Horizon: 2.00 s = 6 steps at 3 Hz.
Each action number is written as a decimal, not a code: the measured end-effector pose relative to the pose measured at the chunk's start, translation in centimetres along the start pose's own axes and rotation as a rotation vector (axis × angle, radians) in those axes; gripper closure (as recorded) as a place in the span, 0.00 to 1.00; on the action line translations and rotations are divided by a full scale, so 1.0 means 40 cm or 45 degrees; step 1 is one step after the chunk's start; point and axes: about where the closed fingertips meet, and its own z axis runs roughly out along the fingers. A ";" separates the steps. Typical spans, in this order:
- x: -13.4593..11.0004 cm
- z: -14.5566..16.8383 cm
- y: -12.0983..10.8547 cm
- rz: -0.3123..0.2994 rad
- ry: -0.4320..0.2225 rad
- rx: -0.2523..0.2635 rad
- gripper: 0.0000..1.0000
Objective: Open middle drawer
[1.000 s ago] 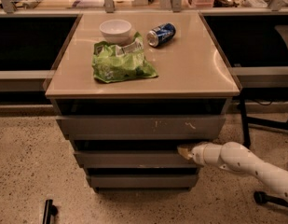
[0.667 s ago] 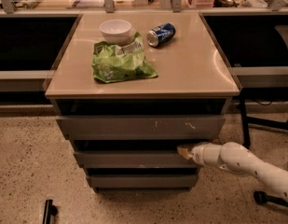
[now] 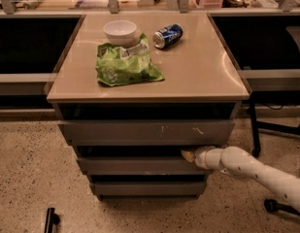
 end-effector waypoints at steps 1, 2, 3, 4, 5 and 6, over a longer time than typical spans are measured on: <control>-0.003 0.002 -0.002 -0.001 -0.005 0.006 1.00; 0.026 0.008 0.002 -0.010 0.116 0.003 1.00; 0.030 0.001 0.005 -0.011 0.135 0.001 1.00; 0.088 -0.026 0.020 0.005 0.295 -0.028 1.00; 0.107 -0.035 0.027 0.012 0.352 -0.040 1.00; 0.178 -0.084 0.056 0.065 0.471 -0.087 1.00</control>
Offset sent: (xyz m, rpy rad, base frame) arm -0.0339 -0.0111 -0.0384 -0.2620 0.3533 0.1132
